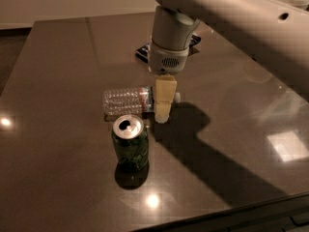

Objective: Place water bottle upright

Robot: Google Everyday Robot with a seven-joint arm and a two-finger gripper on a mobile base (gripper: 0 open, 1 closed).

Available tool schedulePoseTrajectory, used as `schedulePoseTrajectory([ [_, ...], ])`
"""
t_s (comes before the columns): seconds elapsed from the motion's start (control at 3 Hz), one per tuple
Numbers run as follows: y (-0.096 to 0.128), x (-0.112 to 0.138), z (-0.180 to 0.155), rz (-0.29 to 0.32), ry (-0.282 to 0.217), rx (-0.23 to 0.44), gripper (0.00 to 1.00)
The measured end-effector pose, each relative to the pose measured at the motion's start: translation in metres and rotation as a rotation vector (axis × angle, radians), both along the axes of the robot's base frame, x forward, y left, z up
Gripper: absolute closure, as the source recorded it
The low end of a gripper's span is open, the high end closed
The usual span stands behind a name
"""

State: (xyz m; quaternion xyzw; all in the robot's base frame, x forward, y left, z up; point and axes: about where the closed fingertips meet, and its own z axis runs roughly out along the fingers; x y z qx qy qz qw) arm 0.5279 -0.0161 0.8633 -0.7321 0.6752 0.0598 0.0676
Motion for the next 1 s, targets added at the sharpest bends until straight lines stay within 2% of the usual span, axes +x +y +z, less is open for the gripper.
schedulePoseTrajectory([
  [0.33,0.0056,0.0002,-0.0037,-0.006,0.002,-0.008,0.18],
  [1.0,0.007,0.005,-0.005,-0.008,-0.002,-0.026,0.65],
])
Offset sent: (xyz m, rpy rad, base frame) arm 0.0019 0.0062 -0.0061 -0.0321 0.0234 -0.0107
